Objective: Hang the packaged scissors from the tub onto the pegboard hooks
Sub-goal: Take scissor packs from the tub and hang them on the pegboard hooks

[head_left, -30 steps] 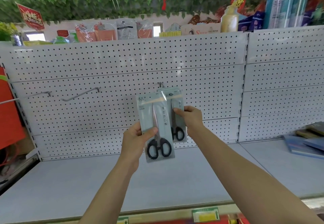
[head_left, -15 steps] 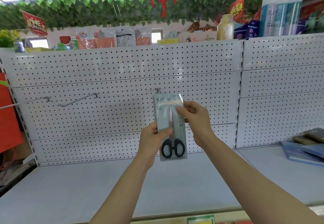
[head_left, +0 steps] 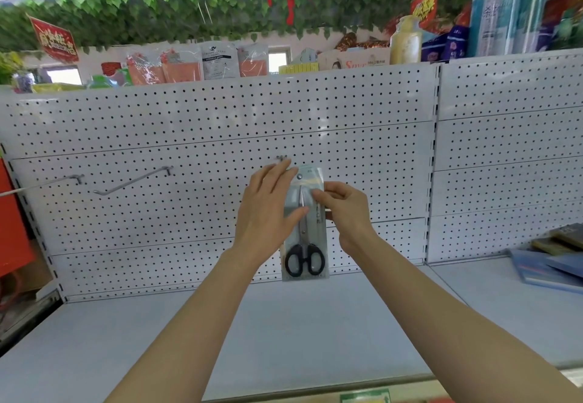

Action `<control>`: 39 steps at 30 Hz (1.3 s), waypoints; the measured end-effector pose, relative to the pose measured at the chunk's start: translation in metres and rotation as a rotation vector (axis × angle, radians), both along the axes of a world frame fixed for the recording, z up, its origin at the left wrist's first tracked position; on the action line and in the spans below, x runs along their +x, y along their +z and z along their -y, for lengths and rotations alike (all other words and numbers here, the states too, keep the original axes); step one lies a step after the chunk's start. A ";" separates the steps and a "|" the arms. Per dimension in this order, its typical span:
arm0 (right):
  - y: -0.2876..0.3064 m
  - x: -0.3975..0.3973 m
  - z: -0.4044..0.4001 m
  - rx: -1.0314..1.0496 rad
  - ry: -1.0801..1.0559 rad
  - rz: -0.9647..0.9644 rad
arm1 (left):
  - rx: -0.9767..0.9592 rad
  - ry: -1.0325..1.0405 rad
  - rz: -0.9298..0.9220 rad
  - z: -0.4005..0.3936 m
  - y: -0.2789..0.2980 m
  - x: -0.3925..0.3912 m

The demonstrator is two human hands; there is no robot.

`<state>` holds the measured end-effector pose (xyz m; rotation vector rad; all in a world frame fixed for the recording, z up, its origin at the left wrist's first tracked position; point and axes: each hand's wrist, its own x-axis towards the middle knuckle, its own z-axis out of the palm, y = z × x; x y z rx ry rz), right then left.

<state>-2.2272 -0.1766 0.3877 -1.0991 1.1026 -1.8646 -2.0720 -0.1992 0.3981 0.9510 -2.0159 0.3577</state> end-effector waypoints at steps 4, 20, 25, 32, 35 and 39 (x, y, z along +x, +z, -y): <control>-0.003 0.001 0.009 0.037 -0.029 -0.003 | 0.063 -0.010 0.011 0.010 -0.006 -0.001; -0.011 0.009 0.021 0.048 -0.425 -0.447 | 0.081 -0.019 0.102 0.029 -0.005 0.003; -0.019 0.000 -0.001 0.046 -0.561 -0.608 | 0.107 -0.032 0.148 0.025 -0.006 0.006; -0.034 -0.038 -0.074 -0.063 -0.826 -1.049 | -0.024 -0.052 0.187 -0.027 -0.012 -0.006; -0.039 -0.059 -0.113 -0.121 -0.915 -1.201 | -0.066 -0.119 0.223 -0.058 -0.020 -0.020; -0.055 -0.091 -0.174 -0.152 -0.967 -1.360 | -0.083 -0.185 0.258 -0.106 -0.045 -0.055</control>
